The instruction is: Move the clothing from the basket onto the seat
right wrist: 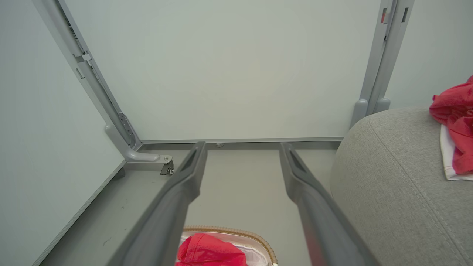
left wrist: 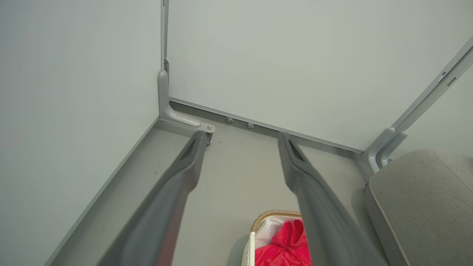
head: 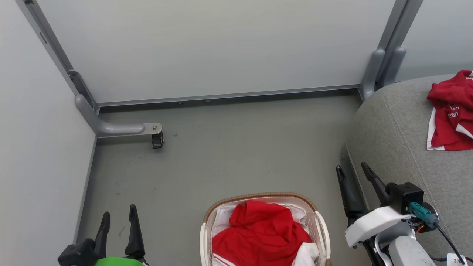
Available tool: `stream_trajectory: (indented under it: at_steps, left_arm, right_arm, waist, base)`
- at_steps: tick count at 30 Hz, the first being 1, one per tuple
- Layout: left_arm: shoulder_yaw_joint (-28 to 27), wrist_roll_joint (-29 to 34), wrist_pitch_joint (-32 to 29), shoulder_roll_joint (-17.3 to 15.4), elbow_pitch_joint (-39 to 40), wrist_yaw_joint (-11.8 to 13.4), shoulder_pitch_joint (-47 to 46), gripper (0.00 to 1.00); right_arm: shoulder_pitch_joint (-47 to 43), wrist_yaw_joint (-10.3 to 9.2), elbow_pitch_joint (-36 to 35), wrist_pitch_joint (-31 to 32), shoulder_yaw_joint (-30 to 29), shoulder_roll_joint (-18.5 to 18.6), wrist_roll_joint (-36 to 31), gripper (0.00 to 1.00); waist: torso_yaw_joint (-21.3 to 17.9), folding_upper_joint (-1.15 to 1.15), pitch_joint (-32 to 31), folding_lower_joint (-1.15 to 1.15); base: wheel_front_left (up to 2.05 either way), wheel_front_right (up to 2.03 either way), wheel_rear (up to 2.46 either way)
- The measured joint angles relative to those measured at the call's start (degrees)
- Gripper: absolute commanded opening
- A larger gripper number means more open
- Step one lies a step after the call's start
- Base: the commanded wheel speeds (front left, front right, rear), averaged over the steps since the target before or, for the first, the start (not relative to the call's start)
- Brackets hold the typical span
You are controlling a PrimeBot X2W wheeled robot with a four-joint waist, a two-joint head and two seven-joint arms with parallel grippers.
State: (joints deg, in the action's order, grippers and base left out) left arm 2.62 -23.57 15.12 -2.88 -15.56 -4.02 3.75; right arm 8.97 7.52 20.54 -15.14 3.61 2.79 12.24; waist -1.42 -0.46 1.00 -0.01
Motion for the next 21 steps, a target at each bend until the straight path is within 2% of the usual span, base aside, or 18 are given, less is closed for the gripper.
stream_trajectory:
  at_steps: [21]
  left_arm:
    - [1.04, 0.42, 0.0, 0.0, -0.65, -0.1, -0.03, 1.0]
  right_arm:
    - [-0.13, 0.0, -0.08, 0.0, 0.22, 0.0, -0.03, 1.0]
  waist:
    - [-0.45, 0.0, 0.52, 0.0]
  base:
    - [0.0, 0.0, 0.0]
